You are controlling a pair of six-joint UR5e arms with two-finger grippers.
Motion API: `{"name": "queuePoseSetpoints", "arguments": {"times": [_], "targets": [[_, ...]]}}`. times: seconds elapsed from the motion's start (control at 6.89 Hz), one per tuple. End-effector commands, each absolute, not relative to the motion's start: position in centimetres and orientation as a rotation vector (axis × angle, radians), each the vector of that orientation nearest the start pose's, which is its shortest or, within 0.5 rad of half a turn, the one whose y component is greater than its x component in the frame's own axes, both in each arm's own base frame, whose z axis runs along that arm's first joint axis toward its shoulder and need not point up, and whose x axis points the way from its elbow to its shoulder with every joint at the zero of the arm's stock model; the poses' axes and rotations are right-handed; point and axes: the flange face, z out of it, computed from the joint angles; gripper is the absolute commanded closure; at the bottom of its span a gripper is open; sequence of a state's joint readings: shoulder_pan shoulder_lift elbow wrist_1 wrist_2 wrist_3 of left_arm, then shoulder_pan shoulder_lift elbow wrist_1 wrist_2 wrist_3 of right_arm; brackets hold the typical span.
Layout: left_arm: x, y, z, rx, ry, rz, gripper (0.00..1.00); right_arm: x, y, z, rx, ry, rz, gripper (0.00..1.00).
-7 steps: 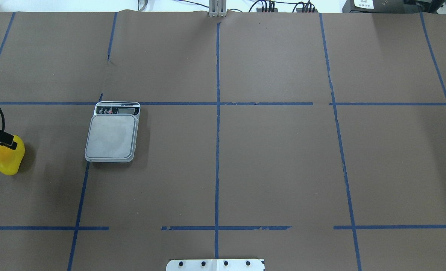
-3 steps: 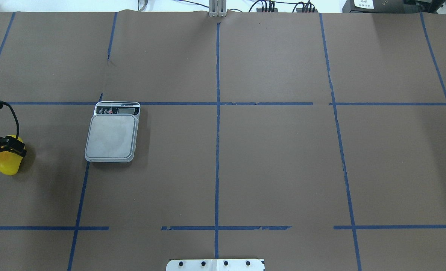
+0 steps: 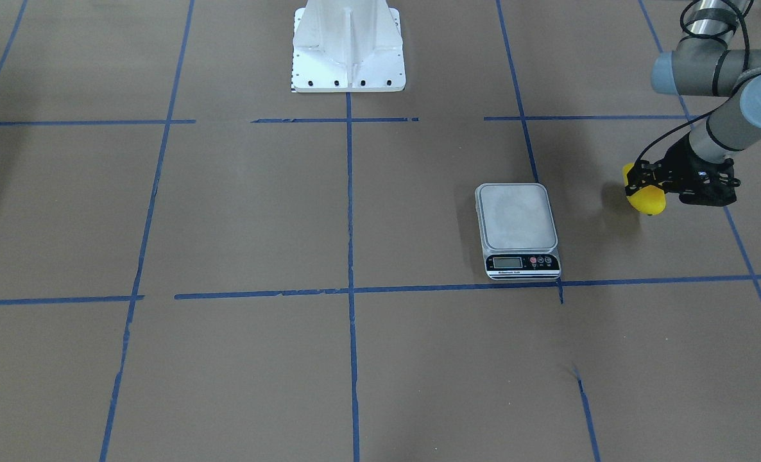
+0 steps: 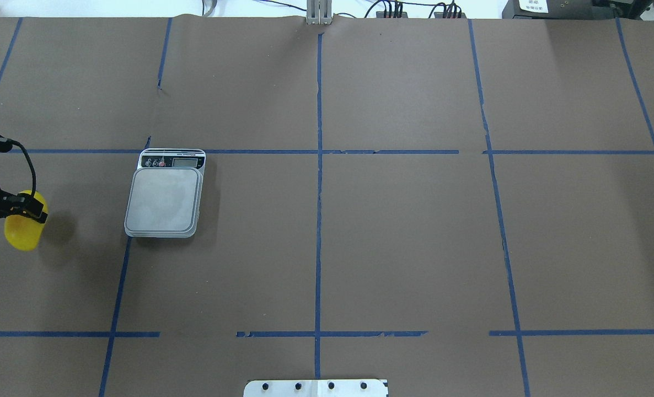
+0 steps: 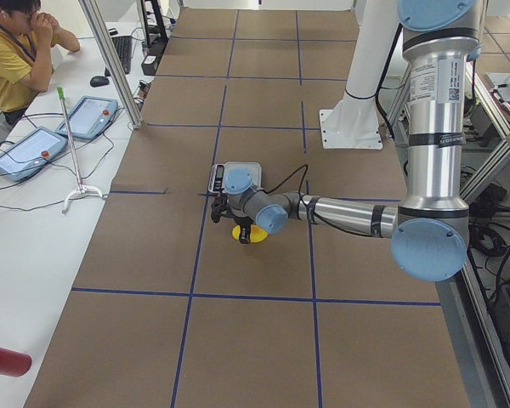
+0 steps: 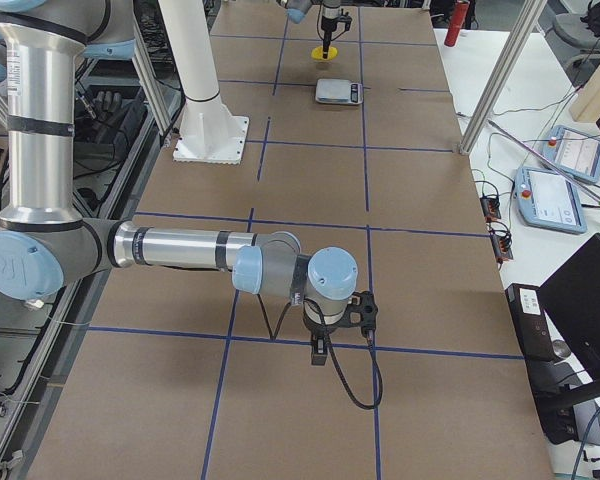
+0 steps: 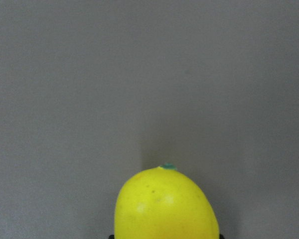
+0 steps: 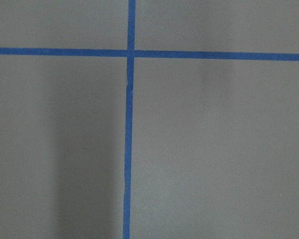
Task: Weigh mango
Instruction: 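Lift the mango with the left gripper and carry it over the scale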
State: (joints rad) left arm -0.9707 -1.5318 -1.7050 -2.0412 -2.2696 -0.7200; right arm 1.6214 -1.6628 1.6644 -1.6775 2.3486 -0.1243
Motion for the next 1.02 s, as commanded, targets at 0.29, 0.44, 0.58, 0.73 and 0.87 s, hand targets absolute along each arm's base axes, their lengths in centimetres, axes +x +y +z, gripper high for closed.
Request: {"name": "queuePoseSetpoints", "arguments": {"times": [0.29,0.44,0.58,0.73,0.87], "targets": [[29.9,-53.0,38.2,0.010,0.948,-0.056,1.00,8.6,-44.1,66.6,-0.032,-0.783,-0.029,0.00],[33.5,-51.8,38.6,-0.024,0.938,-0.013,1.00,8.6,-44.1,66.6,-0.032,-0.783,-0.029,0.00],[36.0,-51.6,39.1,-0.033,0.913,0.004,1.00,8.6,-44.1,66.6,-0.032,-0.783,-0.029,0.00],[37.5,-51.2,39.0,-0.047,0.912,0.018,1.00,8.6,-44.1,66.6,-0.032,-0.783,-0.029,0.00],[37.9,-51.0,38.8,-0.051,0.912,0.017,1.00,8.6,-44.1,66.6,-0.032,-0.783,-0.029,0.00]]}}
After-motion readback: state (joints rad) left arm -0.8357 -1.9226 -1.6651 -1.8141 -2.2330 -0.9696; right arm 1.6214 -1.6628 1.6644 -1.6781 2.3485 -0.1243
